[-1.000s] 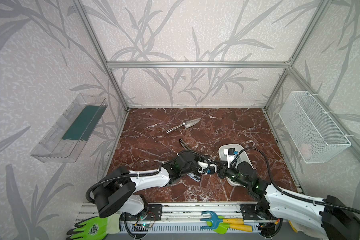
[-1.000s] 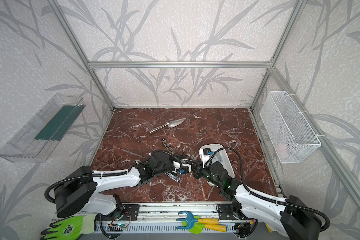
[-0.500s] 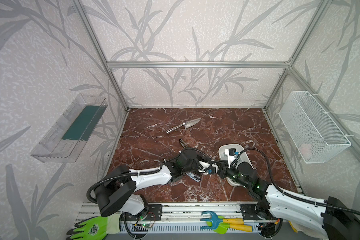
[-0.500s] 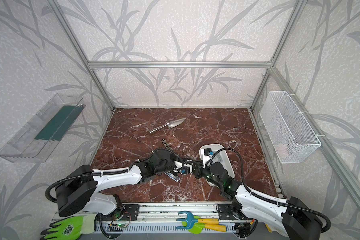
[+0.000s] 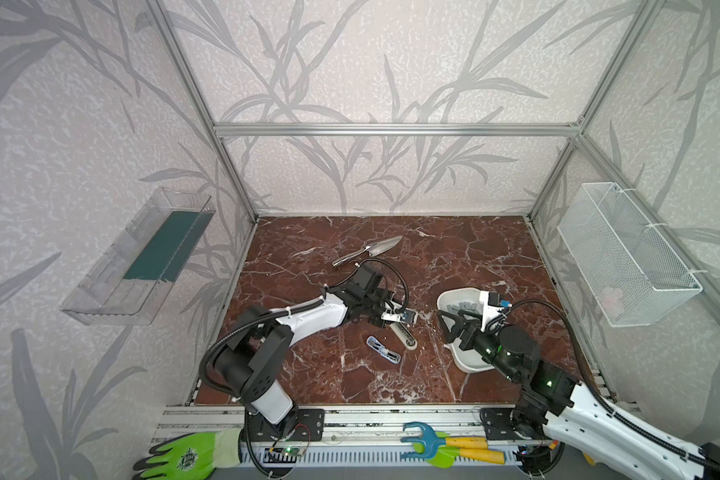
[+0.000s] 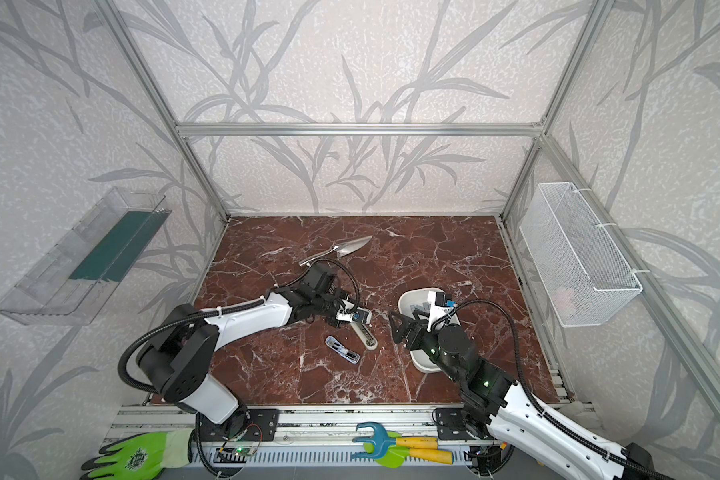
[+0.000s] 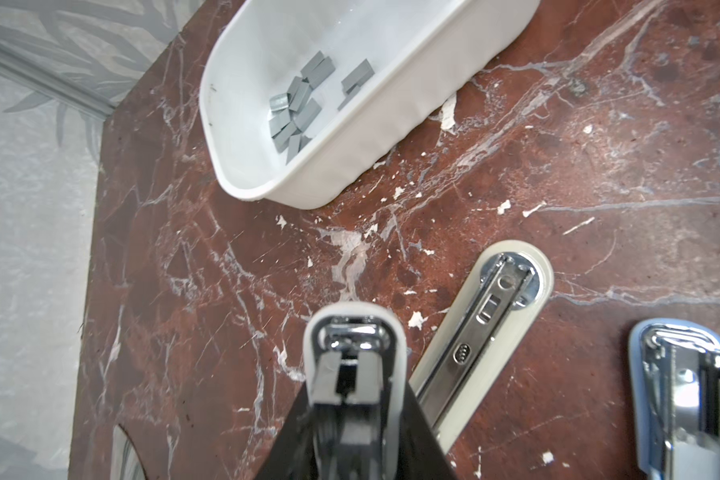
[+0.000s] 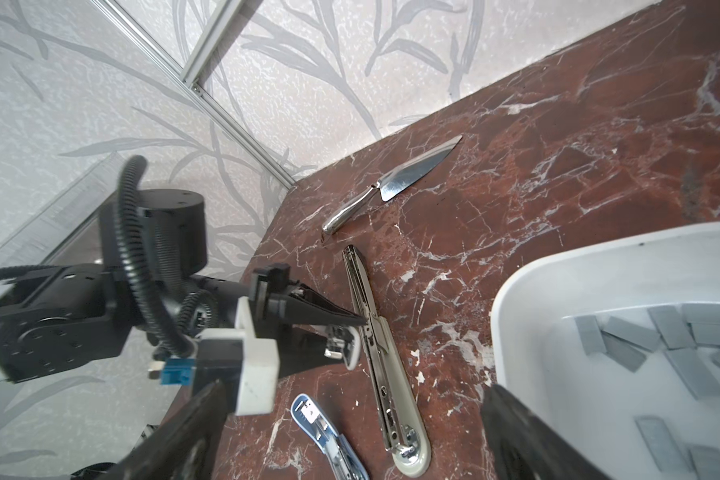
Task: Load the staples into the stapler
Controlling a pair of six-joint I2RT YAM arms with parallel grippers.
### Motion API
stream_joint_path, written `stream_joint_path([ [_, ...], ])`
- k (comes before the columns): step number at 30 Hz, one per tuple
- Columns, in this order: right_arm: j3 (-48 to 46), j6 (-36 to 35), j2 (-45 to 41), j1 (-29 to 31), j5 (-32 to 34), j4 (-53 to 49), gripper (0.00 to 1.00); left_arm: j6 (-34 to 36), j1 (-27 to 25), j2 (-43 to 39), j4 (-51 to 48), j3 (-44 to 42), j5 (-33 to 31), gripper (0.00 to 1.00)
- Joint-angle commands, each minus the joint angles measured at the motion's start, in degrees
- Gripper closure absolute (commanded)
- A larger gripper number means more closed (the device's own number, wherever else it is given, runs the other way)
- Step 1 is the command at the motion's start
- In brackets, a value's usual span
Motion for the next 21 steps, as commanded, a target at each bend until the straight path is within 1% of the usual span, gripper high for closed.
stream_joint_path([
  [1, 1.46, -0.83, -3.33, 0.01, 0.02, -4.7, 0.03, 6.05, -0.18, 3.7, -9.37, 6.36, 4.46, 0.91],
  [4, -1.0, -2.23, -8.27, -0.39, 0.32, -3.62, 0.0, 8.16, -0.29, 8.77, -15.67, 13.13, 5.24, 0.91],
  [7, -3.97, -2.06, -13.82, -1.37, 2.05, -3.71, 0.01, 9.37, -0.4, 13.69, -19.03, 17.87, 4.62, 0.91],
  [10, -5.81, -2.35, -18.44, -2.58, 2.75, -4.75, 0.01, 10.69, -0.49, 17.2, -21.68, 21.09, 4.84, 0.91],
  [12, -5.97, -2.49, -19.7, -2.89, 3.68, -6.18, 0.01, 11.26, -0.48, 18.64, -22.7, 22.47, 5.67, 0.91],
  [17, -4.24, -3.01, -17.75, -3.16, 4.2, -7.87, 0.01, 12.25, -1.46, 21.93, -26.66, 26.43, 5.64, 0.9],
  [21, -1.88, -3.46, -12.74, -3.16, 4.27, -8.81, 0.01, 12.34, -1.97, 24.24, -27.22, 27.77, 4.27, 0.9],
])
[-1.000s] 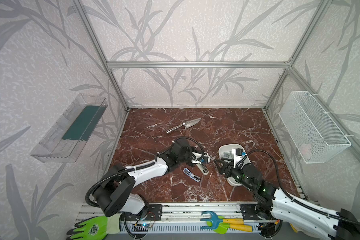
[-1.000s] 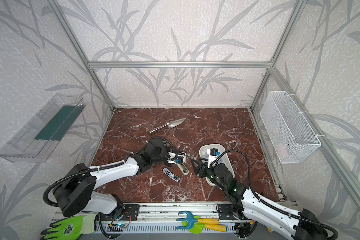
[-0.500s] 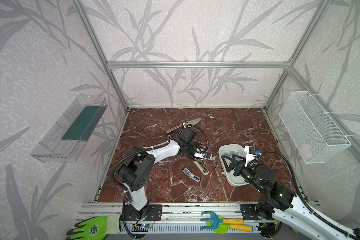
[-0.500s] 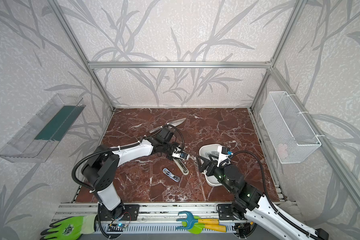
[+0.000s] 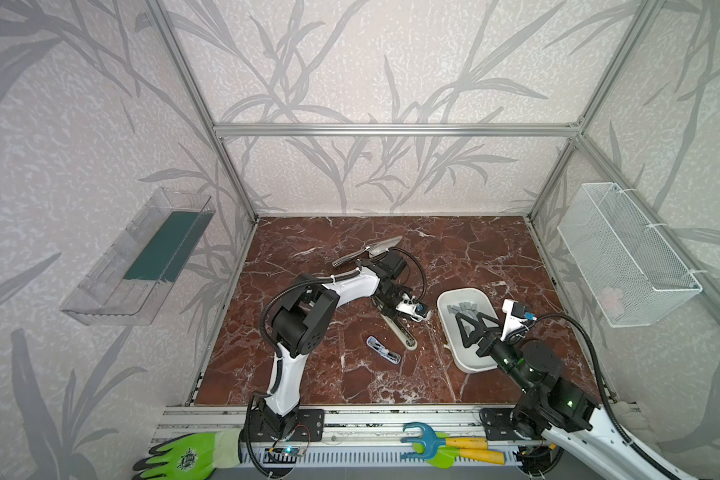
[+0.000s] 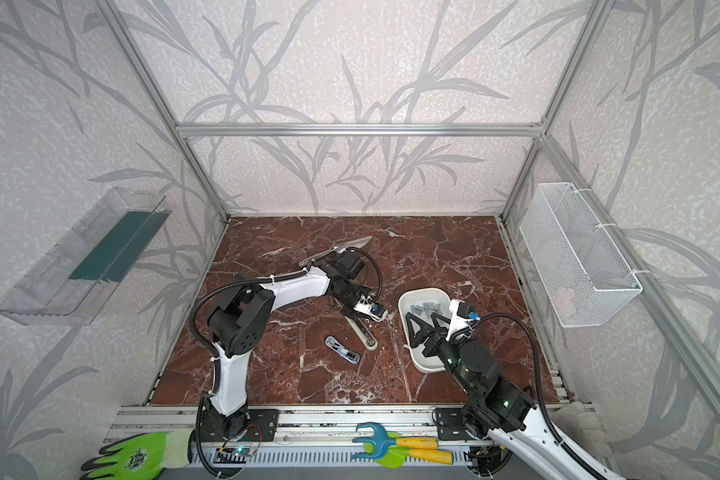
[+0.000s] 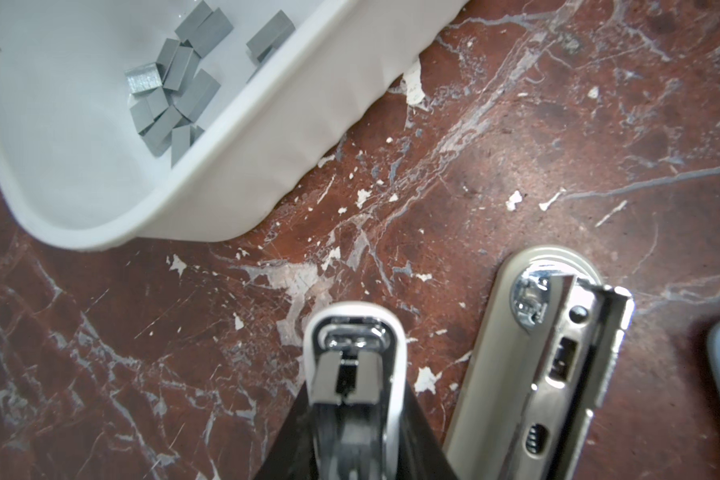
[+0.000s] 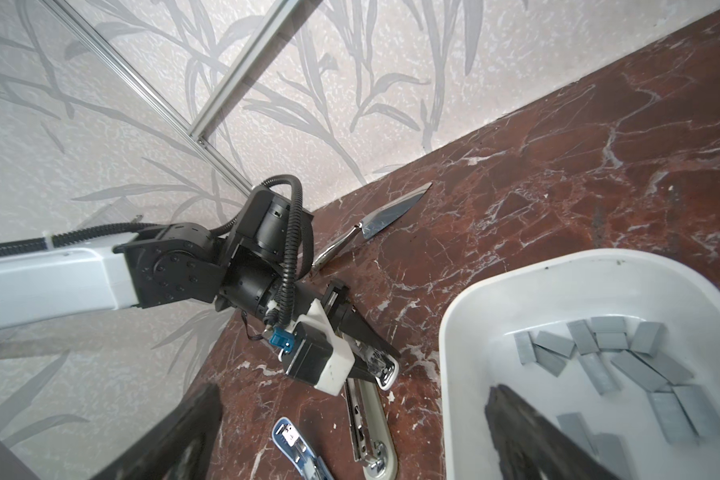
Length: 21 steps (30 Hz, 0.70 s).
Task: Load the staples into the stapler
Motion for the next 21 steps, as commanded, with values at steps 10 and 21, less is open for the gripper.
stream_joint_path([
  [10, 4.36, -2.6, 16.45, -2.32, 1.04, 3.84, 0.01, 1.85, -1.51, 8.4, -9.9, 9.61, -3.92, 0.87],
  [21, 6.46, -4.05, 25.4, -9.97, -1.78, 3.0, 0.0, 1.94, -2.04, 8.2, -8.11, 9.44, -3.56, 0.61],
])
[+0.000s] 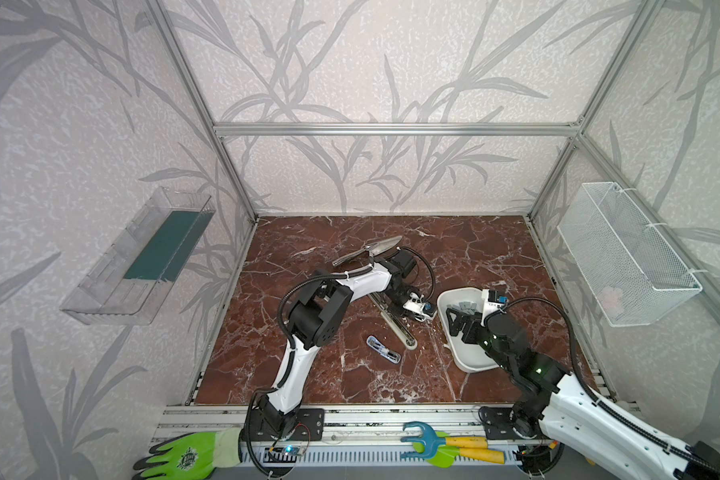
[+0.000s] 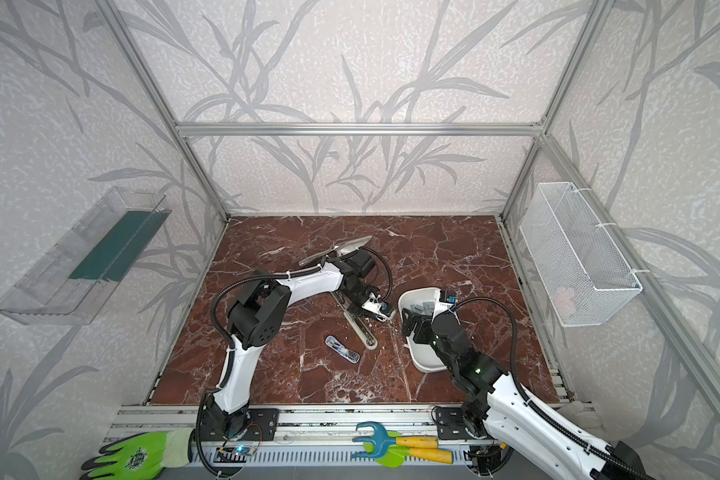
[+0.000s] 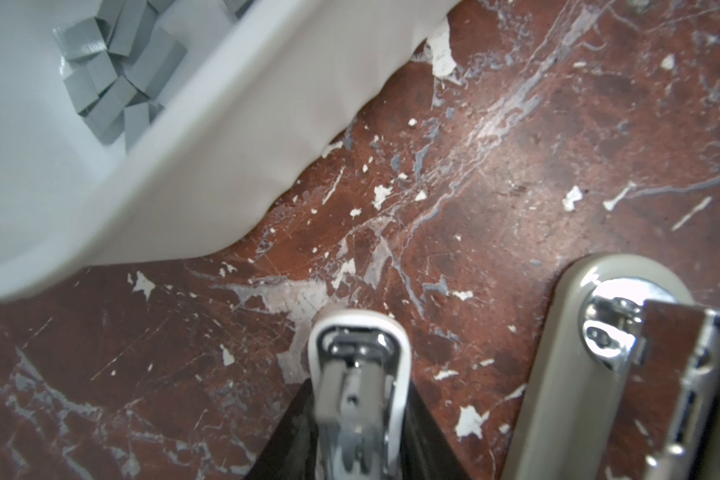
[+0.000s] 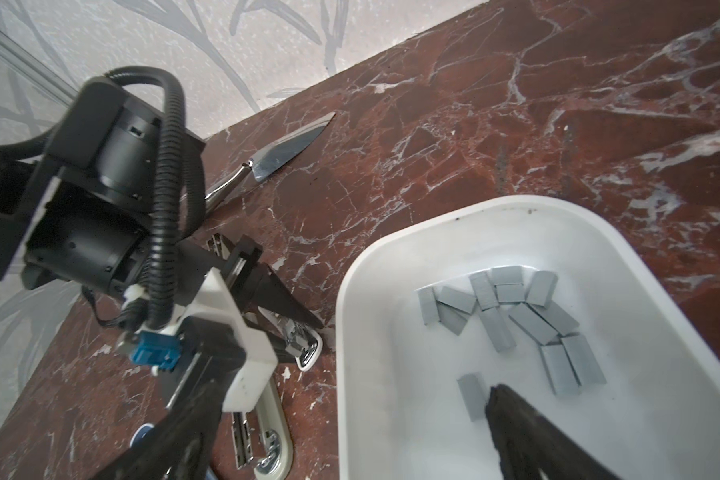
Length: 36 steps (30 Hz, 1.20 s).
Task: Load the staples into the stapler
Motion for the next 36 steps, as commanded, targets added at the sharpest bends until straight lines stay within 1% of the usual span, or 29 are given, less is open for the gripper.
stream_joint_path([
  [1, 2.7, -1.41, 1.02, -2.02, -0.94, 0.11, 0.0, 1.66, -0.51, 0.83, -2.24, 0.31, -0.62, 0.59],
  [3, 2.88, -1.4, 1.48, -2.68, -0.94, -0.16, 0.01, 1.51, -0.62, 0.77, -2.24, 0.51, -0.84, 0.54],
  [8, 2.88, -1.4, 2.2, -3.65, -1.04, 0.28, 0.01, 1.69, -0.68, -0.15, -2.43, 0.44, -1.37, 0.54],
  [9, 3.09, -3.34, 2.46, -3.81, -0.95, 0.2, 0.02, 1.92, -0.7, -0.65, -2.45, 0.35, -1.23, 0.54],
  [12, 3.87, -4.32, 3.79, -4.55, -0.39, -0.26, 0.03, 2.58, -0.72, -2.36, -2.7, 0.23, -0.9, 0.54],
  [17, 6.13, -6.84, 7.45, -5.63, 1.65, -2.26, 0.12, 2.69, -0.69, -6.4, -2.55, -0.91, -1.15, 0.52],
  [21, 8.75, -9.44, 11.55, -6.3, 2.0, -4.05, 0.2, 3.57, -0.69, -11.47, -0.56, -4.51, 0.08, 0.52],
  [23, 10.01, -10.53, 13.69, -6.49, 2.03, -4.71, 0.25, 2.17, -0.72, -14.67, 3.09, -7.44, 0.16, 0.52],
  [24, 10.78, -11.01, 14.91, -6.72, 1.98, -5.17, 0.28, 1.35, -0.69, -16.79, 5.9, -9.63, 0.03, 0.53],
  [26, 11.87, -12.02, 17.18, -6.94, 1.86, -5.74, 0.32, -4.55, -0.69, -22.03, 16.47, -16.19, -1.7, 0.54],
  [27, 12.41, -12.38, 18.46, -7.22, 1.8, -6.15, 0.33, -9.83, -0.73, -25.41, 25.88, -21.24, -4.19, 0.54],
  [29, 13.52, -13.02, 20.89, -8.13, 1.65, -7.19, 0.35, -21.91, -0.67, -32.43, 46.44, -32.19, -11.39, 0.53],
  [30, 14.13, -13.47, 22.25, -8.65, 1.74, -7.64, 0.35, -27.77, -0.61, -36.26, 58.74, -39.05, -15.81, 0.5],
  [31, 14.58, -14.0, 23.48, -9.2, 1.76, -7.95, 0.35, -32.96, -0.38, -39.39, 68.58, -44.78, -19.08, 0.44],
  [32, 15.29, -14.68, 24.88, -9.93, 2.06, -8.47, 0.36, -38.51, 0.12, -42.8, 76.98, -50.28, -22.14, 0.36],
  [33, 16.26, -15.25, 26.58, -10.74, 2.54, -9.15, 0.36, -44.07, 0.8, -46.08, 81.65, -54.82, -24.3, 0.32],
  [34, 17.29, -15.38, 28.11, -11.43, 3.29, -10.23, 0.38, -48.36, 1.34, -48.84, 82.13, -57.44, -26.27, 0.31],
  [35, 18.86, -14.49, 29.83, -12.28, 3.58, -11.81, 0.4, -52.72, 2.11, -51.79, 79.5, -59.22, -28.73, 0.31],
  [36, 19.9, -14.93, 31.62, -12.74, 2.4, -11.89, 0.41, -57.09, 2.9, -54.52, 74.6, -59.79, -32.07, 0.31],
])
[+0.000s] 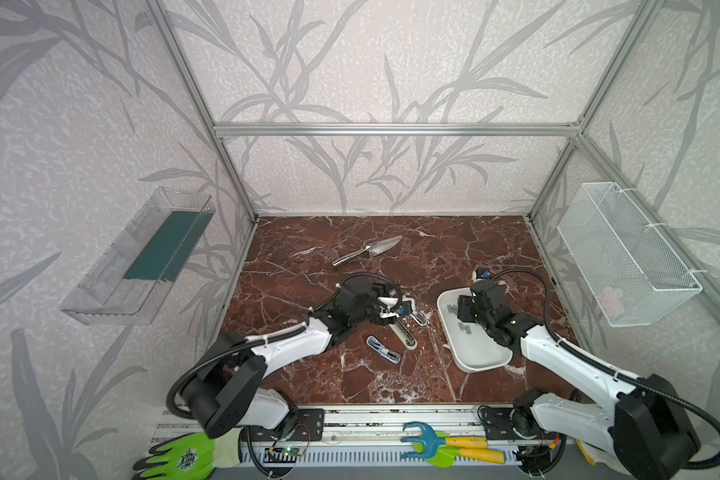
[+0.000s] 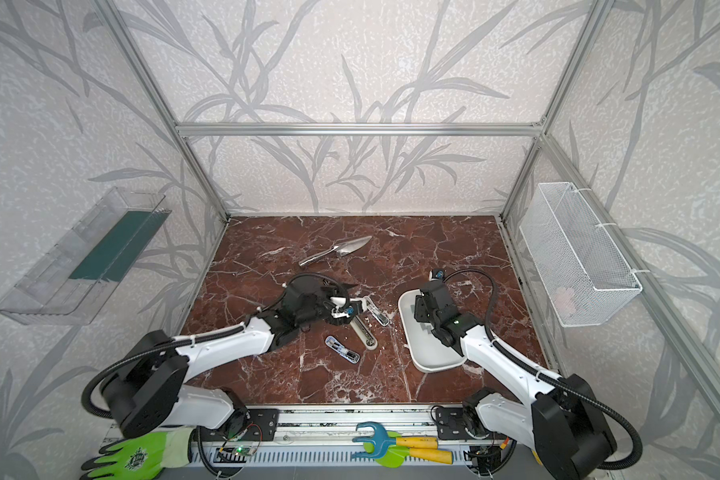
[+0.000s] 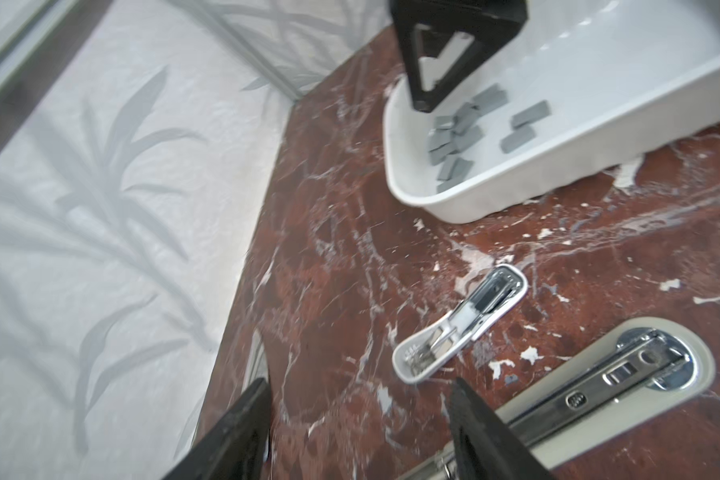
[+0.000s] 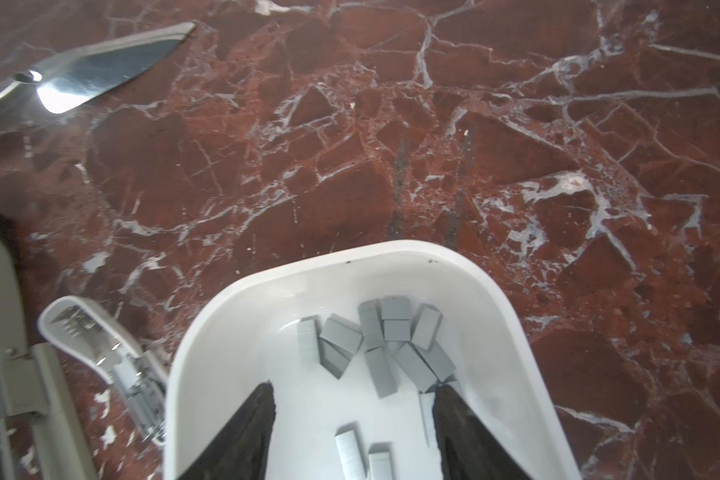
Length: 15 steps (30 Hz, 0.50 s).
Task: Load the staples into the stapler
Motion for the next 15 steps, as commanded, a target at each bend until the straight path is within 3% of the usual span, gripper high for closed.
stream_joint_path([
  [1, 4.16, -1.75, 4.31, -1.63, -0.22, -3.41, 0.42, -23.86, 2.73, -7.04, 7.74, -2.47, -15.04, 0.32],
  [4, 8.28, -2.47, 10.9, -1.7, -1.31, -5.27, 0.47, -38.22, 6.89, -9.82, -4.02, -1.04, -27.72, 0.28],
  [5, 10.16, -2.49, 13.34, -1.7, -1.97, -6.66, 0.5, -41.98, 8.73, -10.34, -4.5, -1.89, -28.61, 0.2],
  [6, 12.22, -2.46, 15.77, -1.83, -2.39, -8.93, 0.55, -44.37, 10.43, -10.72, -2.65, -3.8, -27.74, 0.09],
  [8, 13.94, -2.29, 18.91, -1.78, -2.4, -9.91, 0.61, -46.4, 12.32, -11.36, 4.26, -8.72, -27.06, 0.02],
  [11, 15.24, -2.42, 20.5, -1.9, -2.45, -10.95, 0.61, -49.99, 15.07, -11.74, 11.82, -14.81, -28.95, 0.01],
  [13, 14.78, -2.26, 20.24, -2.03, -2.33, -10.85, 0.61, -56.71, 18.25, -11.63, 9.17, -14.96, -30.02, 0.01],
  [15, 14.14, -2.31, 19.97, -2.35, -3.4, -10.58, 0.6, -59.88, 20.86, -9.59, 4.85, -13.43, -26.81, 0.01],
])
